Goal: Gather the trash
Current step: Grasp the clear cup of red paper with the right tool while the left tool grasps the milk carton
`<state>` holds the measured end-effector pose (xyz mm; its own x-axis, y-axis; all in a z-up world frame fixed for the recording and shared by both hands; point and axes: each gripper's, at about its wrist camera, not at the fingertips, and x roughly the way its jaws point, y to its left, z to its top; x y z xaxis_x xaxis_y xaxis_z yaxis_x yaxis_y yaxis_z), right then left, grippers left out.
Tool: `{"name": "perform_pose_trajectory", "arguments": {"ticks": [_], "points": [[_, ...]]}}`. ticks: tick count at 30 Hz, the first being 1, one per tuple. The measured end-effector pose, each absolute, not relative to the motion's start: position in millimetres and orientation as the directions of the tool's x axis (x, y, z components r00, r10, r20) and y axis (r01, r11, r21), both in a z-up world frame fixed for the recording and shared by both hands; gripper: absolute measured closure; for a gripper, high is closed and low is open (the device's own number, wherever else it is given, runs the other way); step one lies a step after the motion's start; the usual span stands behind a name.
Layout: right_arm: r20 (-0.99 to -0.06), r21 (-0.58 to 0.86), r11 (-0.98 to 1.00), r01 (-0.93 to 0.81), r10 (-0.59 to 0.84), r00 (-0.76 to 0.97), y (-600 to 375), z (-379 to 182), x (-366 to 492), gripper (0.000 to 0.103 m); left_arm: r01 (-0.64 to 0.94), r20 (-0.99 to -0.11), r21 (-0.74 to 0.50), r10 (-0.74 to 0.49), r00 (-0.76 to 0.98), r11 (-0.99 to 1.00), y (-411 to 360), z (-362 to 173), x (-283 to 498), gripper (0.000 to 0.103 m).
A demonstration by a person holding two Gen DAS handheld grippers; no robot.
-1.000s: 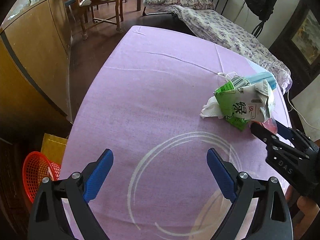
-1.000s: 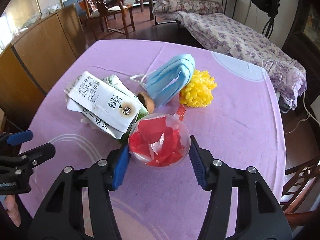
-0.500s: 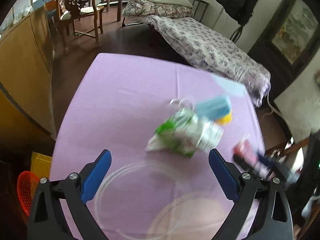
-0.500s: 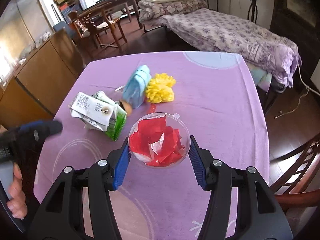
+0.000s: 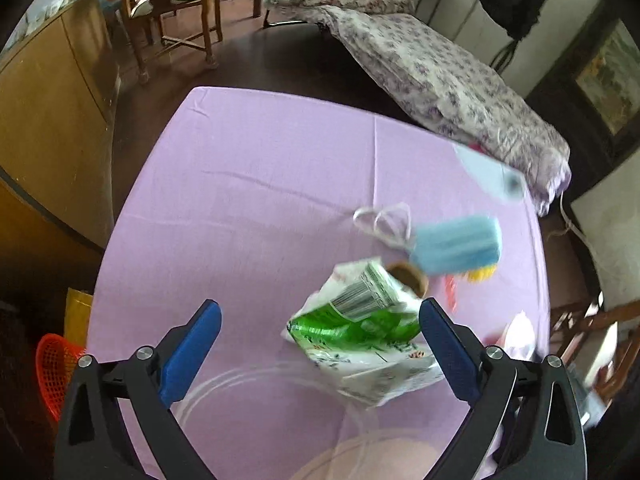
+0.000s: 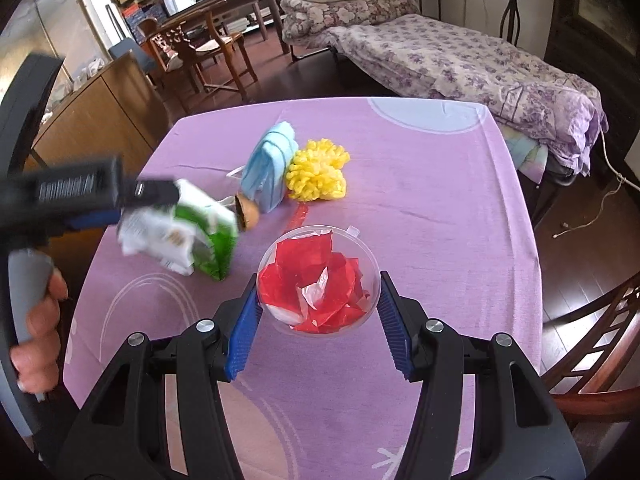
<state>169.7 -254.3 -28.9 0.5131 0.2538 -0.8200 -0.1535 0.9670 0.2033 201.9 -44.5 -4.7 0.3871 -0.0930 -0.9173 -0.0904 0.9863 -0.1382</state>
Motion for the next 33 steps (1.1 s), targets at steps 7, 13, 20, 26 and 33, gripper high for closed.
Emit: {"name": "perform_pose_trajectory", "arguments": {"ticks": [7,13,20,26,33], "points": [[-0.824,0.194,0.967,-0.166,0.252,0.507,-249.2,-28.6,167.4,0.047,-0.038,-0.929,-0.115,-0.094,0.358,0.993,-29.0,-21.2,160.2,0.006],[-0.831,0.183,0.968,-0.174,0.247,0.498,-245.5,-30.0,168.3,0.047,0.01,-0.916,-0.151,-0.144,0.375,0.988,-28.7,-18.5,153.9,0.006],[-0.839,0.183,0.968,-0.17,0.244,0.486,-249.0,-34.4,171.2,0.047,0.143,-0.914,-0.093,-0.141,0.381,0.985,-50.6,-26.5,165.4,0.006],[-0.849,0.168,0.969,-0.181,0.235,0.474,-247.4,-38.8,172.2,0.047,0.184,-0.919,-0.083,-0.147,0.366,0.979,-58.6,-39.1,173.4,0.009],[-0.861,0.141,0.972,-0.187,0.214,0.461,-242.5,-44.1,172.5,0.047,0.213,-0.903,-0.172,-0.241,0.355,0.962,-57.9,-38.4,171.5,0.042]]}}
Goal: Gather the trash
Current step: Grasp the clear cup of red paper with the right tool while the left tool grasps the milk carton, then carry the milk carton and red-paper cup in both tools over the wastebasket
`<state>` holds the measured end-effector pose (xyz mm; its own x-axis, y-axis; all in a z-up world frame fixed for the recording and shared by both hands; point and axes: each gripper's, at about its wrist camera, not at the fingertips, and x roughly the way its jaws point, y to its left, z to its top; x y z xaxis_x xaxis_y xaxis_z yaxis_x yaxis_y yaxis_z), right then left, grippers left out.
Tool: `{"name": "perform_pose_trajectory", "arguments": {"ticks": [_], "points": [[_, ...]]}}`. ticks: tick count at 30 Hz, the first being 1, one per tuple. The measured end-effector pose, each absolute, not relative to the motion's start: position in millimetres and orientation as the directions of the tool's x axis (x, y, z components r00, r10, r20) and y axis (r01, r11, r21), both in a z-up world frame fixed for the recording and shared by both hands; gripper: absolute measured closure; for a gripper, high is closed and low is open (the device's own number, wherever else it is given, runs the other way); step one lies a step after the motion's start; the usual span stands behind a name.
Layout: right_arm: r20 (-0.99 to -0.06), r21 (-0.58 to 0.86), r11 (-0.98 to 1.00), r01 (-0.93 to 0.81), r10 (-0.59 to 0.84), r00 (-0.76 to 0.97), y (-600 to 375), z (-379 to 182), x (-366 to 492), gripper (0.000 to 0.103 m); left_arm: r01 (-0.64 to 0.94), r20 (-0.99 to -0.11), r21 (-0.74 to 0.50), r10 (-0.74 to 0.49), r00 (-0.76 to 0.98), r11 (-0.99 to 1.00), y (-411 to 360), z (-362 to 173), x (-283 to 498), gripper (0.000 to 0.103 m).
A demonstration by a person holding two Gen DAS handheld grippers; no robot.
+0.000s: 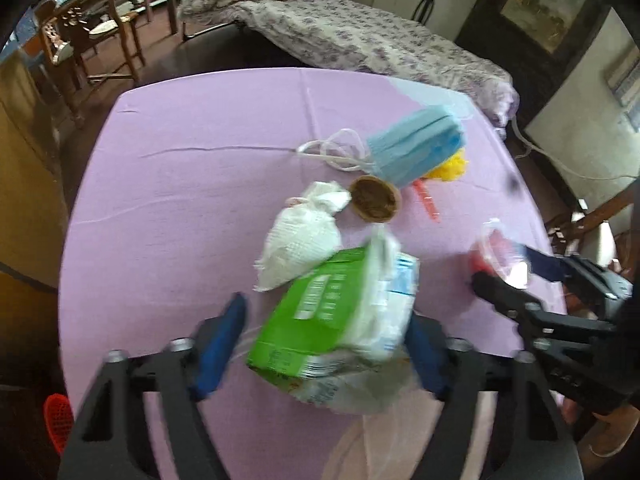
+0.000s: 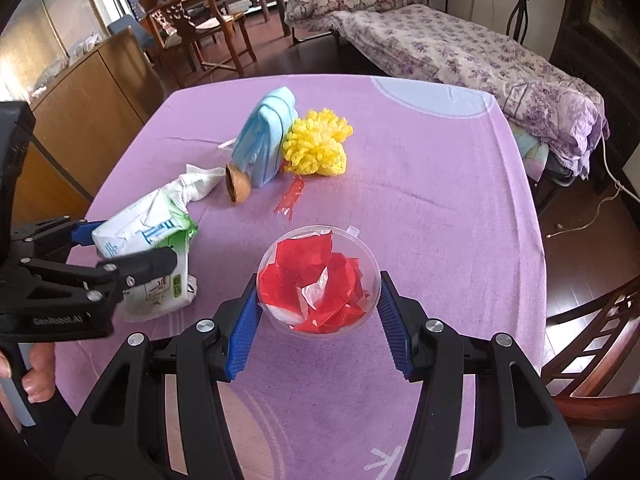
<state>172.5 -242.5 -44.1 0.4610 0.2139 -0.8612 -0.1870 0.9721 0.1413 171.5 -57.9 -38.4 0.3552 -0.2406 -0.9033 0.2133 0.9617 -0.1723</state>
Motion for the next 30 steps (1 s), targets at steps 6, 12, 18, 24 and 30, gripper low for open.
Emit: {"name": "perform_pose_trajectory", "arguments": {"ticks": [6,12,18,24,30], "points": [[-0.859,0.138,0.972,-0.189,0.213,0.466,-242.9,-41.6,171.6,0.047,0.202,-0.888,-0.177,-0.245,0.389,0.963,-51.8,-23.9,156.3,0.074],[-0.861,0.124,0.97,-0.21,0.21,0.464,-235.7,-39.2,167.4,0.047,0.168,-0.881,-0.191,-0.244,0.405,0.967,-35.0,-13.0,140.7,0.074],[-0.859,0.105,0.964,-0.246,0.213,0.466,-223.7,-33.6,160.1,0.047,0.148,-0.894,-0.176,-0.221,0.39,0.973,-28.5,-18.9,129.8,0.074],[-0.858,0.092,0.958,-0.271,0.215,0.468,-212.1,-29.0,152.8,0.047,0.121,-0.889,-0.189,-0.222,0.4,0.975,-17.1,-18.0,123.5,0.074],[-0.841,0.094,0.949,-0.3,0.237,0.486,-197.9,-16.0,134.6,0.047,0.097,-0.869,-0.2,-0.222,0.442,0.975,-0.2,3.0,109.3,0.074]]}}
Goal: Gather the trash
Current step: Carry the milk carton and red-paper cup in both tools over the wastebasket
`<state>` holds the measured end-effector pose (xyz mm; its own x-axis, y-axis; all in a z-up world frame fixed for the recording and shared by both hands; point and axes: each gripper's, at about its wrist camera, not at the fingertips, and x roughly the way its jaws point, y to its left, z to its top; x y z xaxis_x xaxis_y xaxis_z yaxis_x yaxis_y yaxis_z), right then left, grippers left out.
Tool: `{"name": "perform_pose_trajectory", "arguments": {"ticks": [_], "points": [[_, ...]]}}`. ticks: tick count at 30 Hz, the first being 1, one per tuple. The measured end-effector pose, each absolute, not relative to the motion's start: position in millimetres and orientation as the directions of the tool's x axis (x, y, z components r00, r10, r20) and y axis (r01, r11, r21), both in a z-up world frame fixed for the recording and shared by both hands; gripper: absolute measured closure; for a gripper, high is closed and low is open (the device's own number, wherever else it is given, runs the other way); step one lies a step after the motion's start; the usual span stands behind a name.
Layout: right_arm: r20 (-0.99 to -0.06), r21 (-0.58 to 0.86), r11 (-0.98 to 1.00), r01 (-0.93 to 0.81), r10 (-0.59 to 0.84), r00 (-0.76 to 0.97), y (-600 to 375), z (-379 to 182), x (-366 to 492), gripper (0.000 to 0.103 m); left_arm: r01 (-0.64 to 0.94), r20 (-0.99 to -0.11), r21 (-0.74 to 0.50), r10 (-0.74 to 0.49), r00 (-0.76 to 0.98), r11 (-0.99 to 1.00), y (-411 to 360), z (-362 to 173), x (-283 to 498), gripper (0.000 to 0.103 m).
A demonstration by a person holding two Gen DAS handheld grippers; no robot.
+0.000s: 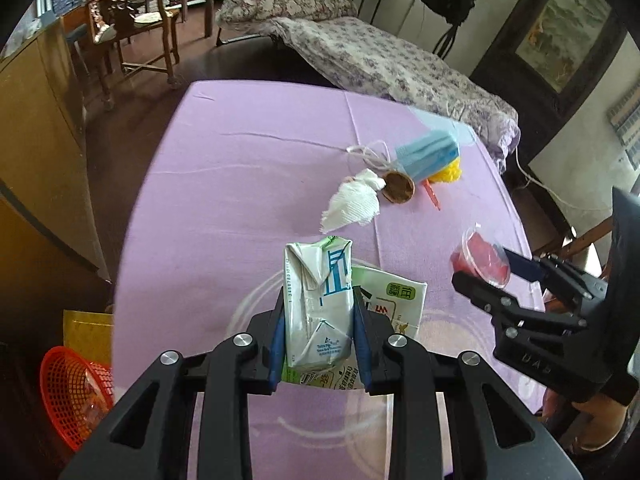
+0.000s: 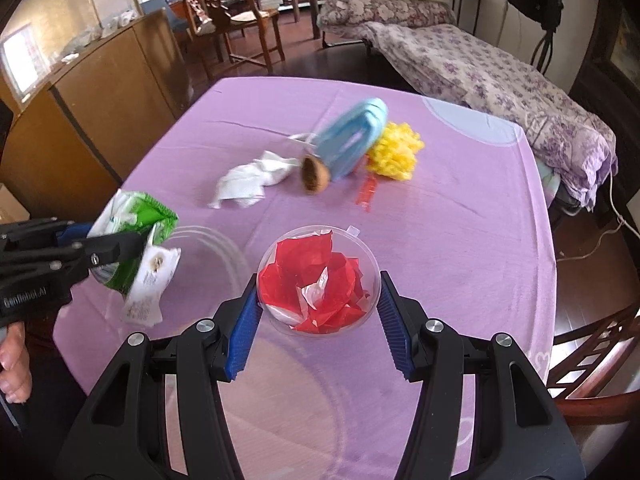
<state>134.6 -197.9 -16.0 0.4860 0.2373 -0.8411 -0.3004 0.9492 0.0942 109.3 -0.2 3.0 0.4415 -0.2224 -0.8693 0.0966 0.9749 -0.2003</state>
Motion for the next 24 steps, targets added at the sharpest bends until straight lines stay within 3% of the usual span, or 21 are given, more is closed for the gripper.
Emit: {"name": "perform_pose_trajectory", "arguments": {"ticks": [13,24], "points": [[-0.809,0.161,0.913,-0.376,0.34,0.479,-144.9,13.5,95.8,0.047,-0.019,-0.82,-0.228,-0.182,0.543,0.974,78.2,54.2,48.2,0.074],[-0.81,0.099,0.823,-0.559,0.393,0.436,-44.3,39.5,66.2,0.047,-0.16,-0.802,-0.245,-0.107,0.588,0.956,168.7,68.3,-4.7,0.074]]}}
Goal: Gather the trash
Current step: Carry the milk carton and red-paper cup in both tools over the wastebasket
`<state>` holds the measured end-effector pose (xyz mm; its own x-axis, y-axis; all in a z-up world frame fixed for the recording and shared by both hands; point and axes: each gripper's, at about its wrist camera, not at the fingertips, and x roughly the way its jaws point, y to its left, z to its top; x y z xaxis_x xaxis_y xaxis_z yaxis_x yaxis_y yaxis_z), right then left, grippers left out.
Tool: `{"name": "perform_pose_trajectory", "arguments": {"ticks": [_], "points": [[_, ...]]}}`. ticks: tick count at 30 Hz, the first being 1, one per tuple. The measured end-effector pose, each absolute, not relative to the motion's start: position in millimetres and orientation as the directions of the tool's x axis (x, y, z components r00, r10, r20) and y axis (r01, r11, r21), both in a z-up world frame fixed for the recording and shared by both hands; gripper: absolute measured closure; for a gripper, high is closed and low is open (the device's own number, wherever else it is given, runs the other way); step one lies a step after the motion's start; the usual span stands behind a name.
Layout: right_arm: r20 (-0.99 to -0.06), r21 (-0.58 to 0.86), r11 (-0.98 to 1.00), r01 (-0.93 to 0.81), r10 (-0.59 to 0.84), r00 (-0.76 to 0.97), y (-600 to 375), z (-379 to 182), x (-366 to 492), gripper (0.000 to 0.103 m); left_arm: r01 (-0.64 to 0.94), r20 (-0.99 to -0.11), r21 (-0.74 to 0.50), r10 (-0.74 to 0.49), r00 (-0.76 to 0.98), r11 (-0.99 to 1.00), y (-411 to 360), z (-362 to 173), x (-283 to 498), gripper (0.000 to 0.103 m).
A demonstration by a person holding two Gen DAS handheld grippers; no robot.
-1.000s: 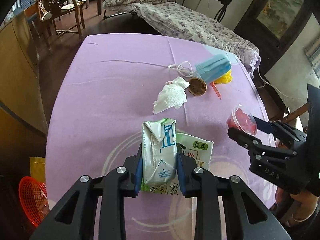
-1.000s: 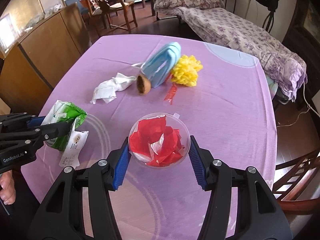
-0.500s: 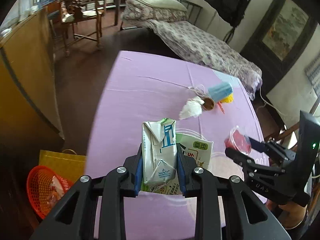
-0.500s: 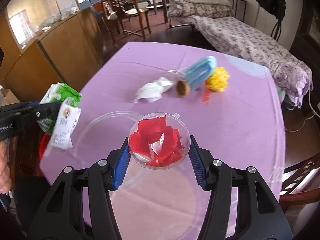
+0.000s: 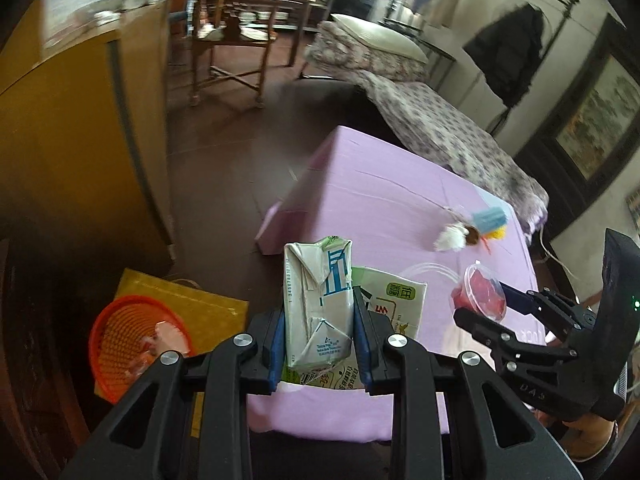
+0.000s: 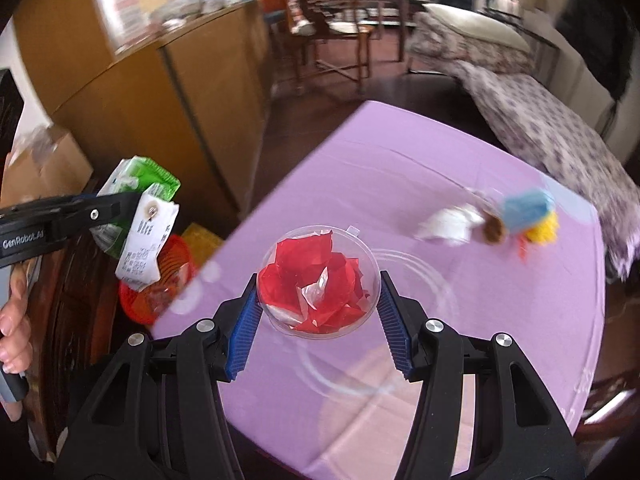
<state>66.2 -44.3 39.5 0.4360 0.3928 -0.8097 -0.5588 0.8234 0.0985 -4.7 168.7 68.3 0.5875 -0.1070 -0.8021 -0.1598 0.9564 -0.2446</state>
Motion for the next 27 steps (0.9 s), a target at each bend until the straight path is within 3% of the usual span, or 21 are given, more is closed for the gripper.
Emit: {"name": "perform_pose_trajectory", "arguments": {"ticks": [15,27], "points": [[-0.867,0.069,0.612,-0.788,0.428,0.257,118.9,33.8,27.8,0.047,-0.403,-0.834,-0.257,0.009,0.552,0.878,304.7,38.4,-65.9,0.074],[-0.915,0.027,0.465,-0.885,0.368,0.165,211.0,5.8,8.7,0.047,-0.558,-0.875,-0.26,0.052,0.48,0.788,383.7,-6.9,-95.4,0.074]]}}
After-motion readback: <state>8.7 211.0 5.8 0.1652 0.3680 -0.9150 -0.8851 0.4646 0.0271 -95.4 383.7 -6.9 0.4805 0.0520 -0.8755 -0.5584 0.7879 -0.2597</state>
